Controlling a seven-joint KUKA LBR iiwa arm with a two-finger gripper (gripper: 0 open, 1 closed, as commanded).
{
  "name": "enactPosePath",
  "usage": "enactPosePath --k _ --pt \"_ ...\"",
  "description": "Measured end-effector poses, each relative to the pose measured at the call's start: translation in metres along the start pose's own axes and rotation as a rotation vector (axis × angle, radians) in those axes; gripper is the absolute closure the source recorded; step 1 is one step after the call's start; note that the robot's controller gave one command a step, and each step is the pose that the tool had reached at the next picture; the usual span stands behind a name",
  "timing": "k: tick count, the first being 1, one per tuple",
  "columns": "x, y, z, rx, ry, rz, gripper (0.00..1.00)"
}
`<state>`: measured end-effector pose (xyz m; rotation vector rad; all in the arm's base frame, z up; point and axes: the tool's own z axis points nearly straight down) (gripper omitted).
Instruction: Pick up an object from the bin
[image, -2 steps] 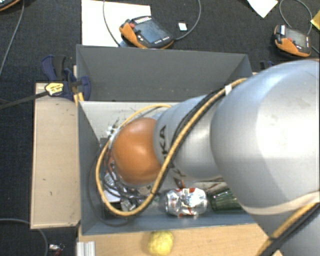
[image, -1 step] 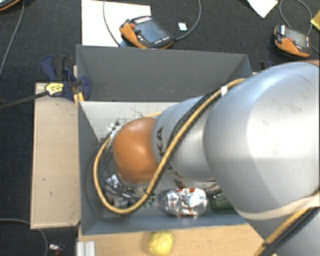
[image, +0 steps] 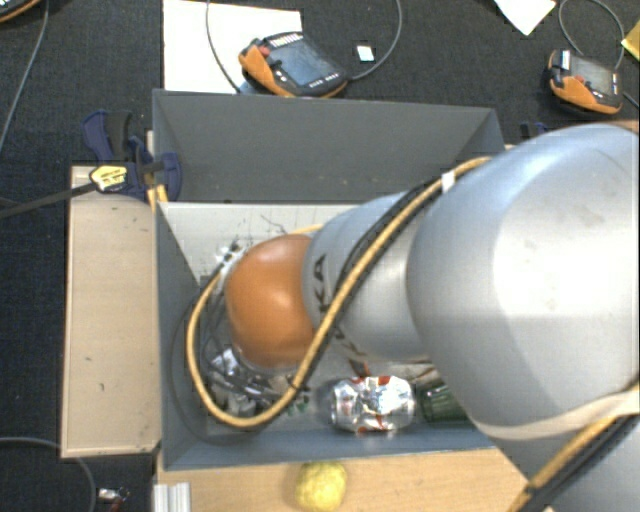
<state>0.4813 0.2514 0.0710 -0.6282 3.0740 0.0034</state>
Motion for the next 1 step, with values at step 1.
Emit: enactPosePath --k 1 --pt "0.0006 -0.0002 -0.0093 0.0 0.001 0.001 1.0"
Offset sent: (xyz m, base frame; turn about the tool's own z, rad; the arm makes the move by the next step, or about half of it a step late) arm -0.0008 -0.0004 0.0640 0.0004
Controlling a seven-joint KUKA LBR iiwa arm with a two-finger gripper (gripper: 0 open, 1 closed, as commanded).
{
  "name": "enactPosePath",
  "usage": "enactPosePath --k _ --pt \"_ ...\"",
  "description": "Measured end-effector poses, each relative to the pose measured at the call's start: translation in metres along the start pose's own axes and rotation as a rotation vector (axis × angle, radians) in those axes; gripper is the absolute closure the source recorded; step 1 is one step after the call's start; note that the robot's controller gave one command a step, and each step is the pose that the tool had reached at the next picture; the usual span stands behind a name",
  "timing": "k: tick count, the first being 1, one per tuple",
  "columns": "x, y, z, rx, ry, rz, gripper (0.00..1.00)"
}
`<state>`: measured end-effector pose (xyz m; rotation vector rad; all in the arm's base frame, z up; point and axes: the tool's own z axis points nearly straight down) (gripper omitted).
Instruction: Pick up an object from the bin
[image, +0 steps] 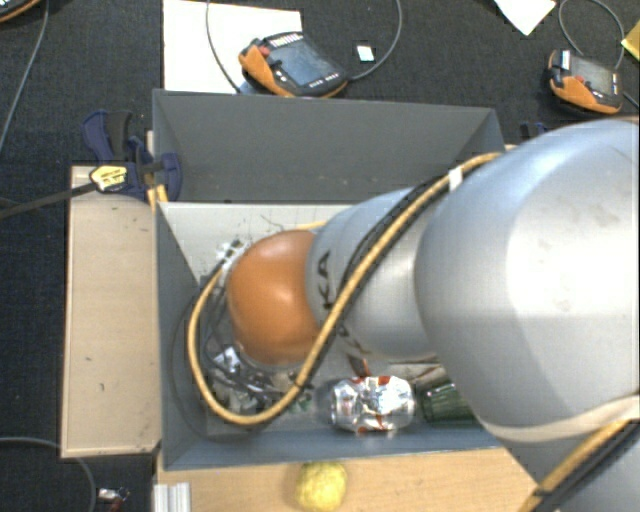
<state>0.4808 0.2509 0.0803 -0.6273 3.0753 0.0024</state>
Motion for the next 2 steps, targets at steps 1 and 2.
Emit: enactPosePath --k 1,2 --pt "0.001 0.0 -0.022 0.0 0.004 0.001 1.0" --pt "-0.001 0.0 -0.045 0.0 -0.001 0.003 1.0"
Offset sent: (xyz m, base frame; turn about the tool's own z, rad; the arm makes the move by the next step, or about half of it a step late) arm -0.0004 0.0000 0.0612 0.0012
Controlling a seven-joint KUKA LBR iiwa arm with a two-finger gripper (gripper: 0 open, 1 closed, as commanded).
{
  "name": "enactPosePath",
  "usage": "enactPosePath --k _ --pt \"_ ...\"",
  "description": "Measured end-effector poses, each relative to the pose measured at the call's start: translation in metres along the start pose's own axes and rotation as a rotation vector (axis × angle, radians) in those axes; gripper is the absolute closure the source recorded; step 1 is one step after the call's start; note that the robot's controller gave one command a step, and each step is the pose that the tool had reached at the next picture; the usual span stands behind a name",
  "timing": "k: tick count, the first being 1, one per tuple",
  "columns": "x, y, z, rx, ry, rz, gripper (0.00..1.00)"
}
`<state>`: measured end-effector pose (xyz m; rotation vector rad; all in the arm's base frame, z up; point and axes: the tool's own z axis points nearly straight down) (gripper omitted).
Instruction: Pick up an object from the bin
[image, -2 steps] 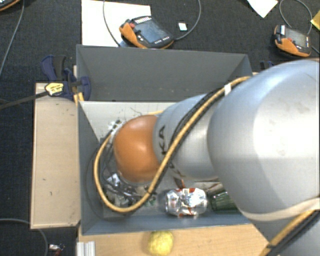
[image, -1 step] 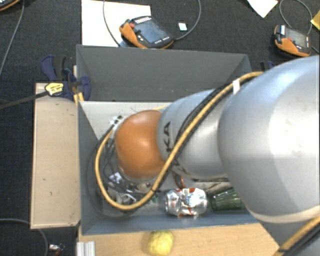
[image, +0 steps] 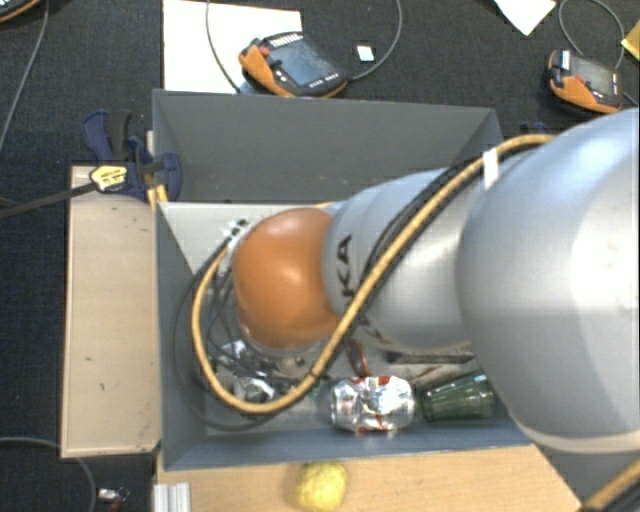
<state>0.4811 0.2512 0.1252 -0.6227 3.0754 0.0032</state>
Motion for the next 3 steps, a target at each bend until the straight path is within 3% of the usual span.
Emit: enactPosePath --k 3 --pt "-0.001 0.0 -0.026 -0.001 -0.008 0.006 1.0"
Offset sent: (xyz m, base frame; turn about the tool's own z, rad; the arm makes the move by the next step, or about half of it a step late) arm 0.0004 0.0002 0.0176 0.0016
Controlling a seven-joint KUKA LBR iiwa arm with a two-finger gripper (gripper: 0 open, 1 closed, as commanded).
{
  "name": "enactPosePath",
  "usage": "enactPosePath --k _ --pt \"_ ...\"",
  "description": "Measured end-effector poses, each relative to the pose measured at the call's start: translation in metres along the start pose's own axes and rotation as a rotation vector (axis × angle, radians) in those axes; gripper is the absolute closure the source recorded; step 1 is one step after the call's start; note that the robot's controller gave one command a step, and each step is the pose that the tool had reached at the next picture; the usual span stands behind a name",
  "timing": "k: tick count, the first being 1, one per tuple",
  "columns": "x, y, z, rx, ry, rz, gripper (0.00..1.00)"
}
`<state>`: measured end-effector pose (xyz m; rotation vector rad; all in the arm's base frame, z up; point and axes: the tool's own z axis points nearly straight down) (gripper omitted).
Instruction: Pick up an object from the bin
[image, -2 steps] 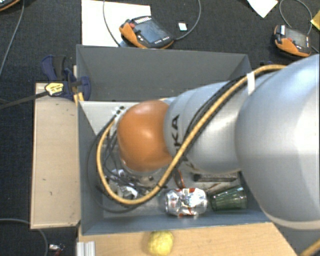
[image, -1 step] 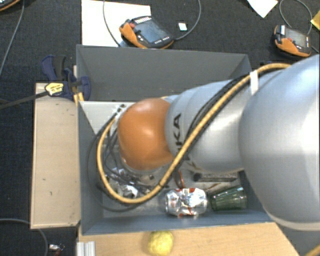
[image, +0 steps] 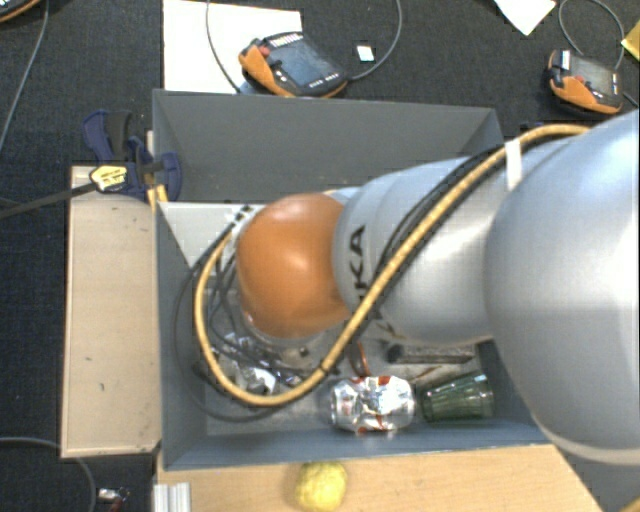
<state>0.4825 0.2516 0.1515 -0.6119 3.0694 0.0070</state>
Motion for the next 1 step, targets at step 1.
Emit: enactPosePath --k 1 --pt "-0.0004 0.0 -0.0054 0.0 -0.002 0.002 1.0"
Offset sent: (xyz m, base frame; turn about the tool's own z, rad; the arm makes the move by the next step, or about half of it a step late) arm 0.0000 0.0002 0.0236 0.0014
